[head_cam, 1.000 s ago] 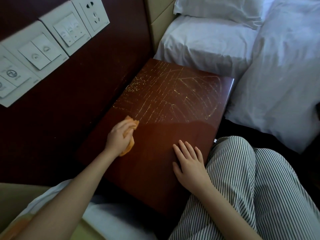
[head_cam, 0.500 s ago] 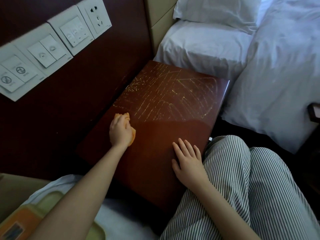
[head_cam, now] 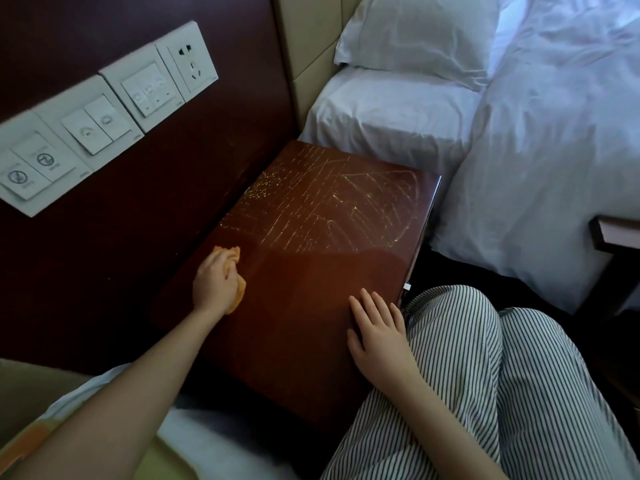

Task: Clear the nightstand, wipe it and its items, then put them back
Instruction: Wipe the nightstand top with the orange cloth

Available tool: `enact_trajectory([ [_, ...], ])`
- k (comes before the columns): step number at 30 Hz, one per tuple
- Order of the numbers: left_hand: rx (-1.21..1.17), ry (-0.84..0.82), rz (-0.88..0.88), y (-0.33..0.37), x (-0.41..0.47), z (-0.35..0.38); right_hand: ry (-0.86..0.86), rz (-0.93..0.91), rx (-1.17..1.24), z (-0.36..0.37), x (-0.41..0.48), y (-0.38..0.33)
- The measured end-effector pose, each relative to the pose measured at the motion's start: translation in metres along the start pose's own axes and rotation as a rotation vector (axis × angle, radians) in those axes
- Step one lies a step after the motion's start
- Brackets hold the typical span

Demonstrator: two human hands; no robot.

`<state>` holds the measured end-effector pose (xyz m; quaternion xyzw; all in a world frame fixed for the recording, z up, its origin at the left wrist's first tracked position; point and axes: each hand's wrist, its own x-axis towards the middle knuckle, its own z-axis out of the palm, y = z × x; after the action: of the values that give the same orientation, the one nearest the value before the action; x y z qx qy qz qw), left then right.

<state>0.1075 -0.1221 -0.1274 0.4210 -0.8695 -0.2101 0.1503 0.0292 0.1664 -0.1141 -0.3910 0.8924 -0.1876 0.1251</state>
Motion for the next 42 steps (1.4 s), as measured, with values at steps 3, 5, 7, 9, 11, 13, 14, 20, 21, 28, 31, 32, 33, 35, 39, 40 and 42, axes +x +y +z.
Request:
enact_trajectory([
  [3, -0.001, 0.049, -0.129, 0.024, 0.013, 0.016, 0.011, 0.008, -0.016, -0.002, -0.004, 0.002],
  [5, -0.016, -0.001, -0.041, 0.039, 0.012, 0.026, -0.008, 0.031, -0.020, -0.004, -0.007, 0.004],
  [7, -0.054, -0.099, 0.097, 0.050, 0.001, 0.035, -0.018, 0.048, -0.022, -0.007, -0.009, 0.005],
  [9, -0.067, -0.184, 0.286, 0.054, -0.016, 0.037, -0.026, 0.048, -0.033, -0.009, -0.010, 0.005],
  [11, -0.079, -0.259, 0.463, 0.047, -0.029, 0.029, -0.022, 0.045, -0.036, -0.010, -0.011, 0.006],
  [13, -0.079, -0.338, 0.543, 0.031, -0.032, 0.017, -0.026, 0.041, -0.036, -0.011, -0.012, 0.006],
  [14, -0.075, -0.349, 0.538, 0.022, -0.031, 0.013, -0.028, 0.037, -0.034, -0.011, -0.012, 0.007],
  [20, 0.000, -0.064, 0.073, 0.009, -0.001, 0.012, 0.000, 0.034, -0.015, -0.011, -0.014, 0.007],
  [21, 0.000, -0.018, -0.014, 0.018, 0.003, 0.015, -0.002, 0.035, -0.017, -0.012, -0.014, 0.007],
  [28, -0.054, -0.076, 0.086, 0.085, -0.019, 0.048, -0.001, 0.011, -0.043, -0.011, -0.019, 0.012],
  [31, -0.077, -0.204, 0.319, 0.084, -0.047, 0.048, -0.002, 0.007, -0.044, -0.012, -0.021, 0.011],
  [32, -0.095, -0.235, 0.403, 0.077, -0.057, 0.044, -0.002, 0.011, -0.044, -0.012, -0.021, 0.012],
  [33, -0.114, -0.273, 0.485, 0.069, -0.065, 0.037, 0.000, 0.017, -0.036, -0.013, -0.021, 0.013],
  [35, -0.132, -0.348, 0.590, 0.048, -0.072, 0.021, 0.007, 0.028, -0.020, -0.014, -0.020, 0.014],
  [39, -0.060, -0.225, 0.350, 0.018, -0.050, 0.008, 0.017, 0.035, -0.008, -0.015, -0.020, 0.013],
  [40, -0.037, -0.174, 0.252, 0.017, -0.040, 0.009, 0.020, 0.036, -0.004, -0.015, -0.020, 0.013],
  [42, -0.009, -0.078, 0.076, 0.028, -0.025, 0.014, 0.027, 0.035, -0.001, -0.015, -0.020, 0.013],
])
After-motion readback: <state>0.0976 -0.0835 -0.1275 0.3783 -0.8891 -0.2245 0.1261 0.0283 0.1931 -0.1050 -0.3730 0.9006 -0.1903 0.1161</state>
